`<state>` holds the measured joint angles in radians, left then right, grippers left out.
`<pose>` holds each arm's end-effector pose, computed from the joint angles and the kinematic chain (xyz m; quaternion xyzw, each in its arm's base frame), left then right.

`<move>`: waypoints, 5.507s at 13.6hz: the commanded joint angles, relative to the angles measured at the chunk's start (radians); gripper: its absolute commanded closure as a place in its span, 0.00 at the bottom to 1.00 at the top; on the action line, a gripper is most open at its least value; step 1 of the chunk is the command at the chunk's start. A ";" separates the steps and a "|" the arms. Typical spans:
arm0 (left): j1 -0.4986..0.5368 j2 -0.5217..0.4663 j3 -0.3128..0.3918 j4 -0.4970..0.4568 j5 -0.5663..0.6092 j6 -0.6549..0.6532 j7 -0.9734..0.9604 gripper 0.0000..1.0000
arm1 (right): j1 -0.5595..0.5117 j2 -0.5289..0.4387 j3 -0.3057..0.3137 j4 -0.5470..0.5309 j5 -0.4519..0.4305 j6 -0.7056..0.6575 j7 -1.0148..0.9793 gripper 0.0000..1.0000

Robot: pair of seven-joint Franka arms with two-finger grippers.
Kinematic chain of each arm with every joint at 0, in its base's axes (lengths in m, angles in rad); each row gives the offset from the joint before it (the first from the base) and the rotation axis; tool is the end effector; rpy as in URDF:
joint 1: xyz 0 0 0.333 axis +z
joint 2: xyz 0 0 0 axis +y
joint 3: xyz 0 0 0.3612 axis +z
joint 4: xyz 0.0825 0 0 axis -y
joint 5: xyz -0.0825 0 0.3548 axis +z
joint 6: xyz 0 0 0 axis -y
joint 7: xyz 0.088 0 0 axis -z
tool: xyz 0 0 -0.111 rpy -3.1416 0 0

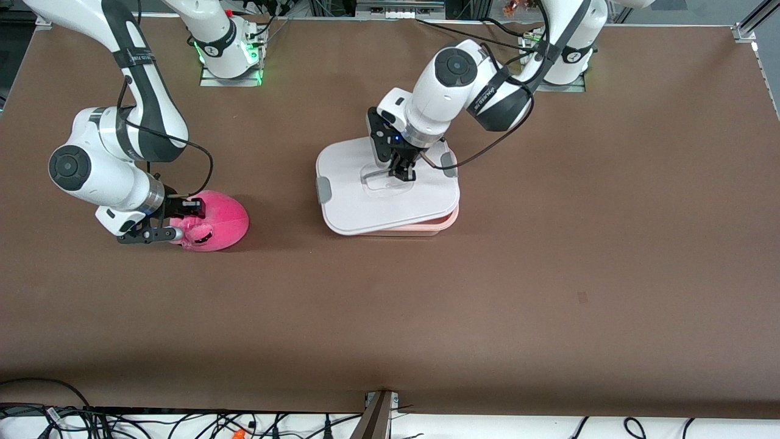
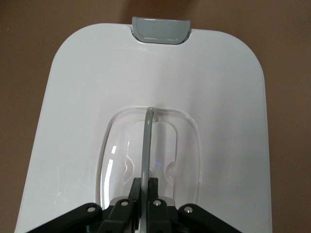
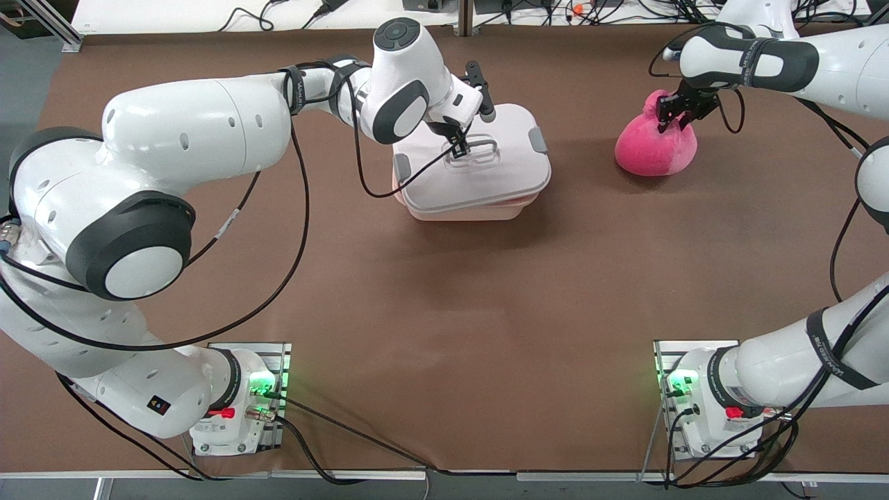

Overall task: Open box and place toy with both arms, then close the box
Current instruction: 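Lift the lid off with the left gripper while the right gripper grasps the toy, then carry the pink toy into the pink box with the right gripper, then release the toy and withdraw the right gripper while the left gripper brings the lid, then lower the lid onto the box with the left gripper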

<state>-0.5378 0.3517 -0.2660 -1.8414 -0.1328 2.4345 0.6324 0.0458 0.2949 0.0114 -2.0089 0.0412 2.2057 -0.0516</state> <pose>0.4632 -0.4550 0.4243 0.7808 -0.6052 0.1160 0.1033 0.5785 0.0343 0.3595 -0.9978 -0.0411 0.0491 0.0175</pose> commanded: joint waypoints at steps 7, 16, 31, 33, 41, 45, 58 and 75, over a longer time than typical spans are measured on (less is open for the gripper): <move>0.149 -0.086 0.008 0.301 -0.004 -0.719 0.006 1.00 | 0.028 -0.025 0.015 0.149 -0.004 -0.176 -0.134 1.00; 0.559 -0.106 0.013 0.515 0.091 -1.080 0.392 1.00 | 0.219 -0.014 0.077 0.517 0.025 -0.575 -0.356 1.00; 0.759 -0.027 0.011 0.516 0.139 -1.094 0.744 1.00 | 0.716 0.250 0.091 0.779 -0.208 -0.581 -0.404 1.00; 0.757 -0.025 0.011 0.516 0.136 -1.094 0.742 1.00 | 0.723 0.286 0.091 0.779 -0.227 -0.581 -0.404 1.00; 0.760 -0.017 0.011 0.516 0.101 -1.094 0.742 1.00 | 0.766 0.486 0.087 0.777 -0.319 -0.400 -0.274 0.02; 0.760 -0.014 0.011 0.516 0.087 -1.094 0.741 1.00 | 0.772 0.484 0.093 0.779 -0.314 -0.228 -0.107 0.00; 0.590 0.000 -0.050 0.512 0.027 -1.022 0.688 1.00 | 0.580 0.045 -0.164 0.755 -0.034 -0.512 0.018 0.00; 0.136 0.041 -0.058 0.016 -0.076 0.003 0.446 1.00 | 0.203 -0.352 -0.146 0.312 -0.032 -0.584 0.216 0.00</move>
<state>-0.3894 0.3903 -0.3357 -1.7902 -0.1975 2.3792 1.0676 0.2525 -0.0560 -0.1248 -1.6871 -0.0036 1.6132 0.1846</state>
